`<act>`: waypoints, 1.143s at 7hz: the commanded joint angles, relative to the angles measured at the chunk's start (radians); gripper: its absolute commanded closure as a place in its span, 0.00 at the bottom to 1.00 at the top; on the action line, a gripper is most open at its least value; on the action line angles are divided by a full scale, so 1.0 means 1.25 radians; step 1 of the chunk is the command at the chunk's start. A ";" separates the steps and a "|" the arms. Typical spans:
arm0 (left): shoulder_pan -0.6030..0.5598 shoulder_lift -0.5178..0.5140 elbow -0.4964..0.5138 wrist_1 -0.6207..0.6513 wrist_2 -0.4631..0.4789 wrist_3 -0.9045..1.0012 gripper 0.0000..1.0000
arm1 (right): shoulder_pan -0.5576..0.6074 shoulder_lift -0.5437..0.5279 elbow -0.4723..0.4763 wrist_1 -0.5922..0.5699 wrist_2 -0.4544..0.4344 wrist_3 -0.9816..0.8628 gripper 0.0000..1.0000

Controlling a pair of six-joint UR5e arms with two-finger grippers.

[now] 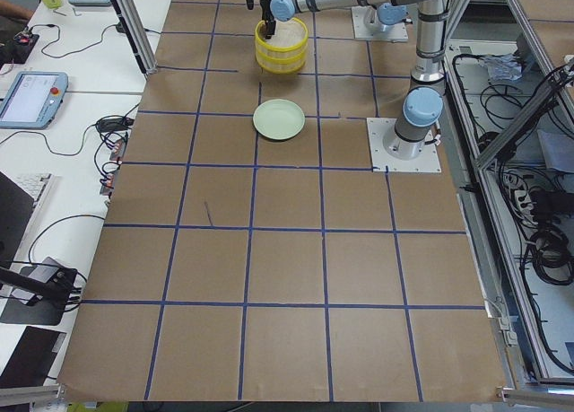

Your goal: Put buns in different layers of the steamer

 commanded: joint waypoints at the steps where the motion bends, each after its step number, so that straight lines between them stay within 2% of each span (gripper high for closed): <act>1: 0.181 0.087 0.004 -0.132 0.006 0.327 0.00 | 0.001 -0.003 -0.001 -0.026 -0.029 0.003 0.00; 2: 0.264 0.136 0.003 -0.206 0.004 0.419 0.00 | 0.001 -0.003 0.000 -0.019 -0.030 0.003 0.00; 4: 0.367 0.223 0.005 -0.354 0.008 0.433 0.00 | 0.001 -0.002 0.002 -0.019 -0.029 0.002 0.00; 8: 0.362 0.275 -0.008 -0.383 0.013 0.433 0.00 | 0.003 -0.009 0.013 -0.021 -0.028 0.003 0.00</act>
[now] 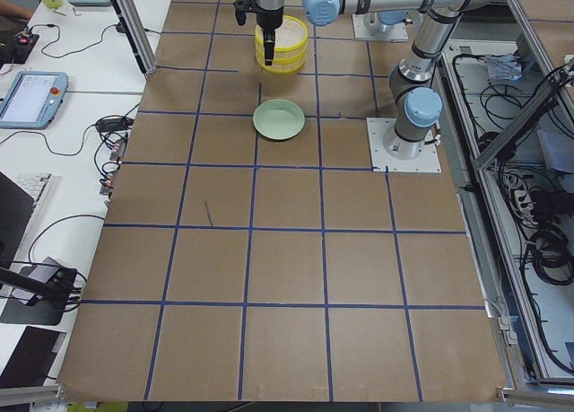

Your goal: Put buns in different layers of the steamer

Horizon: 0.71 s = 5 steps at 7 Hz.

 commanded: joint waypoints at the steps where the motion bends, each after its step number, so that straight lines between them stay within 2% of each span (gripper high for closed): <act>1: -0.001 0.012 -0.008 -0.008 0.001 0.000 0.00 | 0.000 -0.002 0.003 -0.001 0.002 -0.001 0.00; 3: -0.008 0.013 -0.002 -0.016 0.001 0.001 0.00 | 0.000 -0.002 0.002 -0.005 0.003 -0.001 0.00; 5: -0.008 0.014 0.002 -0.041 0.043 0.001 0.00 | 0.001 -0.003 0.002 0.001 0.007 -0.002 0.00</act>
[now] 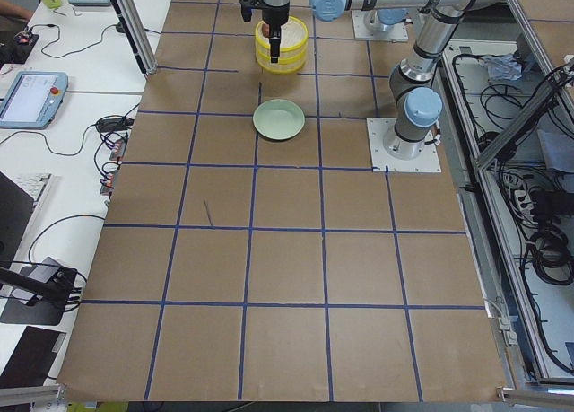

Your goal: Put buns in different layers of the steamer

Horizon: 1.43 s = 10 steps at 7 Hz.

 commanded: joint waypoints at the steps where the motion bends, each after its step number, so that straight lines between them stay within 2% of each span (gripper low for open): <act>1: -0.003 0.002 -0.002 -0.007 0.022 0.000 0.00 | 0.002 -0.001 0.003 0.004 0.001 0.000 0.00; 10: -0.005 0.007 0.004 -0.006 0.017 0.010 0.00 | 0.002 -0.002 0.002 0.003 0.002 -0.002 0.00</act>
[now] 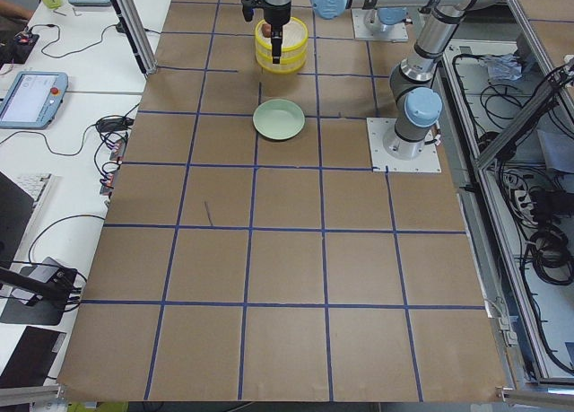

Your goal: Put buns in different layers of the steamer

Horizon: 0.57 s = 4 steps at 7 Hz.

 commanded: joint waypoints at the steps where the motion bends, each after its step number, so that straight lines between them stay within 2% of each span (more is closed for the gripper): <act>1: 0.000 0.002 0.002 -0.001 -0.001 0.001 0.00 | 0.001 0.000 -0.001 -0.002 0.004 -0.006 0.00; 4: 0.000 0.002 -0.002 0.001 -0.003 0.001 0.00 | 0.001 0.000 -0.002 -0.002 0.006 -0.006 0.00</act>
